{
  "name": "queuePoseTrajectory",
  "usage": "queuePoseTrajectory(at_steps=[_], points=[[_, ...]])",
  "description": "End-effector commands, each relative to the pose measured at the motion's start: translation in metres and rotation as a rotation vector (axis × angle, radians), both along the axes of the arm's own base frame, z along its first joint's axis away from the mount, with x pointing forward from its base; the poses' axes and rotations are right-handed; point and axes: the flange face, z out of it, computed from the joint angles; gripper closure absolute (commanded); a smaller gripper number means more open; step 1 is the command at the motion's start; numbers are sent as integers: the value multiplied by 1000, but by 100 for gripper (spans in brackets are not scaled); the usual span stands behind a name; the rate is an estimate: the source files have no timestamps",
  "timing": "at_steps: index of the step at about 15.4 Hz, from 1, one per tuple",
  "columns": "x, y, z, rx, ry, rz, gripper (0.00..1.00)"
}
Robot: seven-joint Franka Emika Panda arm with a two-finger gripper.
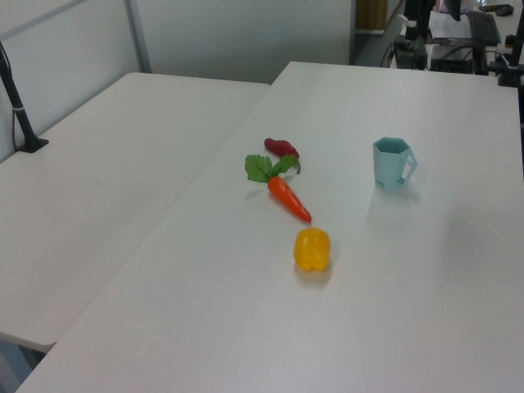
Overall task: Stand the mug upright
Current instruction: 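Open the gripper and lift it away from the mug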
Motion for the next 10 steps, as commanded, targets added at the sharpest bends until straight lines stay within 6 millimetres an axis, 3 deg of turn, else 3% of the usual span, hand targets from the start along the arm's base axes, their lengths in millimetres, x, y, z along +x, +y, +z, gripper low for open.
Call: queuePoseTrajectory(at_steps=[1, 3, 10], points=[[8, -6, -7, -20, -89, 75, 0], [8, -11, -6, -19, -94, 73, 0], [8, -5, -6, -21, -93, 73, 0]])
